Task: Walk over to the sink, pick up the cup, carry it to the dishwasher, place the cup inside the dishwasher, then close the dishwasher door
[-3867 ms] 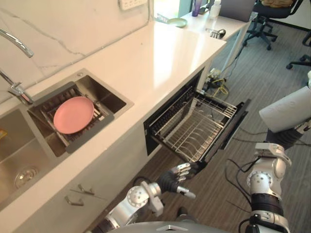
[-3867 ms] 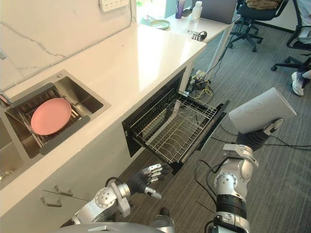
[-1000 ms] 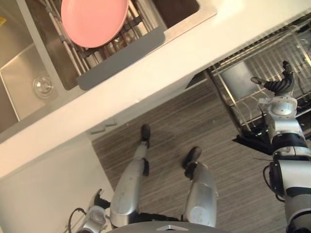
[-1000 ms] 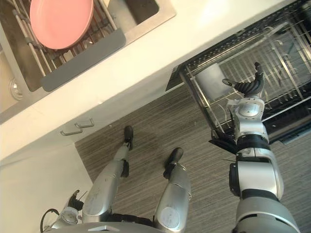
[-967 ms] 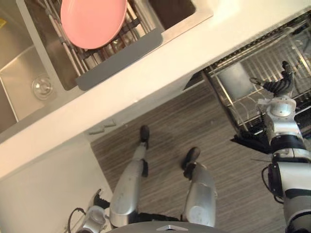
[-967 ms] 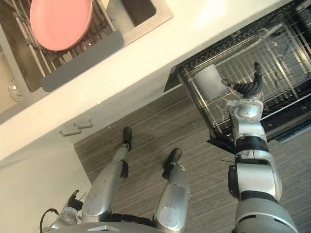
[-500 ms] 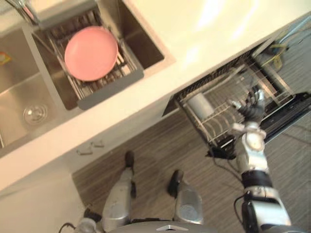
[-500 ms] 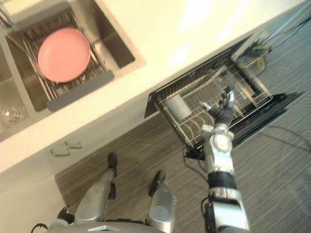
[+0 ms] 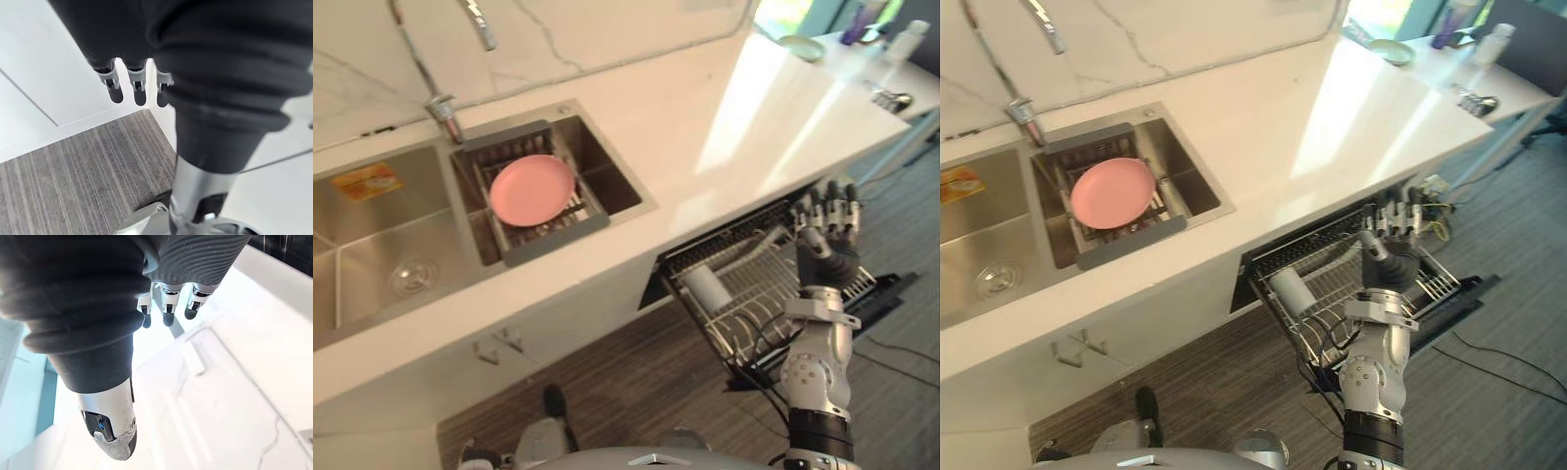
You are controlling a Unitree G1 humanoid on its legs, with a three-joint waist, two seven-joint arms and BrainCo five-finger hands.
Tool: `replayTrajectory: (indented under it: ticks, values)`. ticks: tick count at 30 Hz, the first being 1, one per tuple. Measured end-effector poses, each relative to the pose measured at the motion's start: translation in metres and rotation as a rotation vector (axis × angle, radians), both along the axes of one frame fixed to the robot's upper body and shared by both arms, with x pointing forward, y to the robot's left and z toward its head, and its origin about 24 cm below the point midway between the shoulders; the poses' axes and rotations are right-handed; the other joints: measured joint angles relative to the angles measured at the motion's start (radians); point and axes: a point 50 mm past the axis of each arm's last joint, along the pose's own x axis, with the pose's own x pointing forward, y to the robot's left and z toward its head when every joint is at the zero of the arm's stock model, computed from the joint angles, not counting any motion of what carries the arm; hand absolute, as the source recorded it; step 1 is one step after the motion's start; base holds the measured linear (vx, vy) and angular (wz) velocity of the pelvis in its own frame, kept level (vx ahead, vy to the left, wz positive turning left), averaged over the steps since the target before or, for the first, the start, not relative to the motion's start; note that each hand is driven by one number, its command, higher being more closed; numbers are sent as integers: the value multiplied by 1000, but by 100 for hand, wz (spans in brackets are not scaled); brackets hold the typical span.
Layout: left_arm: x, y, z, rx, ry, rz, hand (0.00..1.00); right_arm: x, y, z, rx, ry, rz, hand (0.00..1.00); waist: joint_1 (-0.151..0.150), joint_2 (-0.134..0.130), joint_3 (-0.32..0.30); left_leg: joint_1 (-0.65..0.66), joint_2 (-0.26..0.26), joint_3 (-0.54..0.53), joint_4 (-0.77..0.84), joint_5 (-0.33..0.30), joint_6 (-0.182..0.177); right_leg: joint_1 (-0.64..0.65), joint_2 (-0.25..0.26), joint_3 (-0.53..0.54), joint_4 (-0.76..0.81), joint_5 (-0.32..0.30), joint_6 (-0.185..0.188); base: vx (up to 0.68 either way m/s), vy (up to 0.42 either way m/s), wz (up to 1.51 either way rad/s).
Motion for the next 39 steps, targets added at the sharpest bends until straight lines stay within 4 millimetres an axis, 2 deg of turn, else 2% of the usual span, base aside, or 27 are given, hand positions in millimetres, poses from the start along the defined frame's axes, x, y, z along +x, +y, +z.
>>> replayTrajectory:
  ticks: [2,3,5,8,9,10,11,12,13,14,15,16,17,18,19,20,24,30,32,35,36,39]
  values:
    - [-5,-4,-2,-40,3,45,0,-1,8,14,-16,-61,42,0,12,0,-1,9,-26,6,-1,-14,11,8,-26,5,0,5,13,38,107,2]
    - [-6,-6,-2,-59,0,69,0,-2,13,22,-31,-91,70,0,27,-3,-1,25,-43,17,-22,-22,16,6,-43,20,1,5,18,37,154,-12]
    - [-10,-6,-4,-121,-13,142,0,0,21,26,-8,-110,136,0,31,-15,-8,25,-66,25,-21,-31,28,-2,-68,35,13,1,26,29,121,-8]
    - [-11,1,-3,-248,-66,253,0,2,28,24,28,-91,195,0,32,-59,-15,26,-119,23,-38,-37,37,-32,-129,26,61,-40,-1,31,117,12]
    - [-11,4,-2,-269,-80,247,0,3,29,24,29,-88,198,0,32,-72,-19,23,-143,18,-26,-57,51,-36,-165,15,97,-50,-42,100,134,33]
    - [-10,3,-3,-283,-90,234,0,2,27,24,22,-83,193,0,26,-63,-16,3,-148,-14,14,-82,71,-60,-187,37,212,-29,-128,94,118,48]
    - [-12,2,-3,-284,-85,226,0,1,25,21,20,-72,186,0,19,-52,-19,-4,-147,-25,30,-93,77,-96,-194,71,289,7,-189,84,144,77]
    - [-9,6,-2,-289,-92,187,0,-2,23,17,23,-53,177,0,12,-38,-27,-2,-139,-64,34,-104,82,-170,-189,171,426,111,-321,65,165,73]
    - [-8,6,-1,-293,-94,163,0,-3,22,16,23,-49,175,0,11,-38,-28,12,-136,-80,27,-107,85,-204,-183,224,481,176,-333,194,182,110]
    - [-3,14,1,-287,-93,112,0,-4,26,12,33,-38,185,0,0,-42,-26,25,-130,-158,23,-115,105,-278,-111,383,592,109,-213,190,106,96]
    - [-1,17,2,-277,-93,100,0,-5,26,12,35,-35,185,0,-4,-52,-26,27,-131,-184,22,-114,112,-291,-73,413,599,45,-179,191,88,107]
    - [1,20,3,-269,-94,92,0,-5,25,11,36,-29,183,0,-9,-62,-29,27,-132,-209,20,-115,115,-299,-38,432,588,7,-169,153,53,97]
    - [4,24,4,-258,-83,63,0,-8,24,9,39,-18,179,0,-13,-76,-37,29,-140,-248,19,-117,119,-320,22,457,535,-45,-144,219,53,112]
    - [9,25,5,-259,-72,14,0,-12,23,11,39,-25,176,0,-16,-77,-37,35,-150,-284,19,-117,118,-335,68,475,461,-72,-126,271,43,110]
    - [11,25,5,-264,-65,-13,0,-14,23,12,41,-36,182,0,-19,-74,-35,47,-158,-292,16,-123,119,-349,93,488,411,-81,-112,188,18,65]
    - [24,13,4,-243,-18,-167,0,-21,15,19,28,-66,178,0,-31,-41,-46,95,-186,-283,40,-211,99,-260,171,493,15,89,-126,89,6,25]
    - [23,13,4,-243,-17,-166,0,-21,15,19,28,-65,179,0,-25,-40,-46,88,-186,-287,42,-211,99,-257,171,489,14,88,-126,0,0,2]
    - [17,11,2,-230,18,-120,0,-20,13,16,40,-27,135,0,-19,-37,-46,82,-173,-287,62,-212,98,-211,168,415,-48,98,-132,13,-4,12]
    - [16,10,1,-219,28,-95,0,-20,9,15,24,15,74,0,-16,-36,-47,80,-163,-269,56,-220,80,-202,168,381,-86,122,-131,21,-4,-26]
    - [9,9,-1,-214,64,-17,0,-30,-15,3,-15,106,-92,0,-16,-36,-51,81,-144,-226,55,-233,60,-180,180,357,-155,160,-137,29,-19,-39]
    - [8,7,-2,-209,76,-5,0,-40,-29,0,-70,149,-193,0,-19,-30,-57,81,-139,-214,52,-236,56,-179,186,359,-174,170,-137,36,-34,-30]
    - [5,4,-3,-193,113,-14,0,-58,-49,3,-246,201,-360,0,-41,-17,-68,85,-126,-177,34,-238,50,-182,199,374,-203,189,-137,58,-43,-32]
